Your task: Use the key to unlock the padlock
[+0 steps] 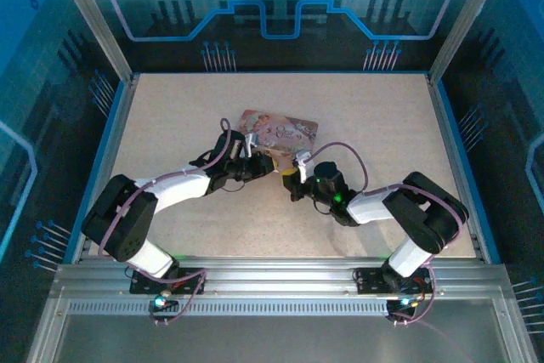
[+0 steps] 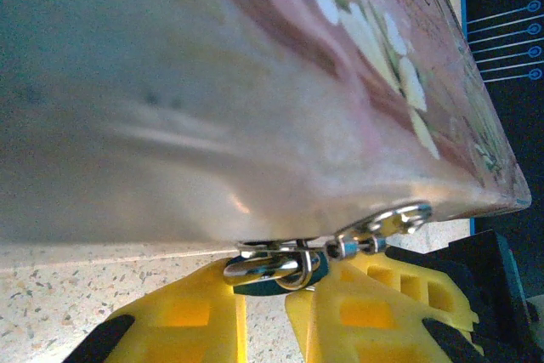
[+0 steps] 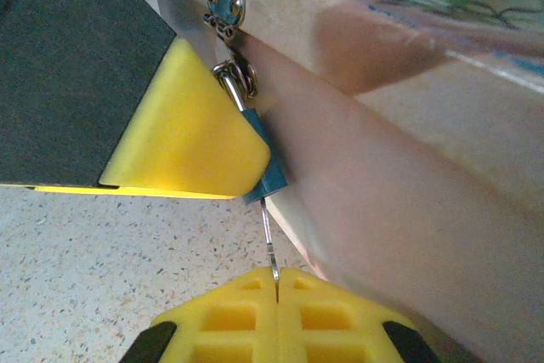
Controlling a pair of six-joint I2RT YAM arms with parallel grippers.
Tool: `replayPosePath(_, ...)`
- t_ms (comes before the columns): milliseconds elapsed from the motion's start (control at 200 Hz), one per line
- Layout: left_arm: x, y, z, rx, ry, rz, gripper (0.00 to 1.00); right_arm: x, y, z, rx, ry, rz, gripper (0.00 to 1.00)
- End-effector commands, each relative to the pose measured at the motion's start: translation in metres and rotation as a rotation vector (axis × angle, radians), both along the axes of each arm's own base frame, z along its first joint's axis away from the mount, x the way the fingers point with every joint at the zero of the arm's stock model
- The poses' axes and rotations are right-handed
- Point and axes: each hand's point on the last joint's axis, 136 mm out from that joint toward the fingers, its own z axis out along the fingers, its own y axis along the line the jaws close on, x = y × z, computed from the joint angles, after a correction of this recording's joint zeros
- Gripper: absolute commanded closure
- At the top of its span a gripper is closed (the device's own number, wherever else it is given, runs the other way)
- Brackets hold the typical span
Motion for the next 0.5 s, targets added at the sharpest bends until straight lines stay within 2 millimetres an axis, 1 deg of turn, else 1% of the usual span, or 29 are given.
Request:
replayPosePath(0,0.0054,-0.0118,0.0318,-0.061,-0.064,-0.027,0.93,0.0048,0.0005,0.0178,0.05,-0.043,-0.006,1.0)
replayPosePath(250,0.0047,-0.0122,0.0317,-0.063,-0.059,-0.03,0.93,0.0097,0.0028,0.0209,0.066,-0.05,-0.006,1.0)
replayPosePath(495,0.0041,-0.0136,0.0344,-0.072,-0.059,-0.036,0.93,0.0123,0.008,0.0184,0.074,-0.049,0.01,1.0)
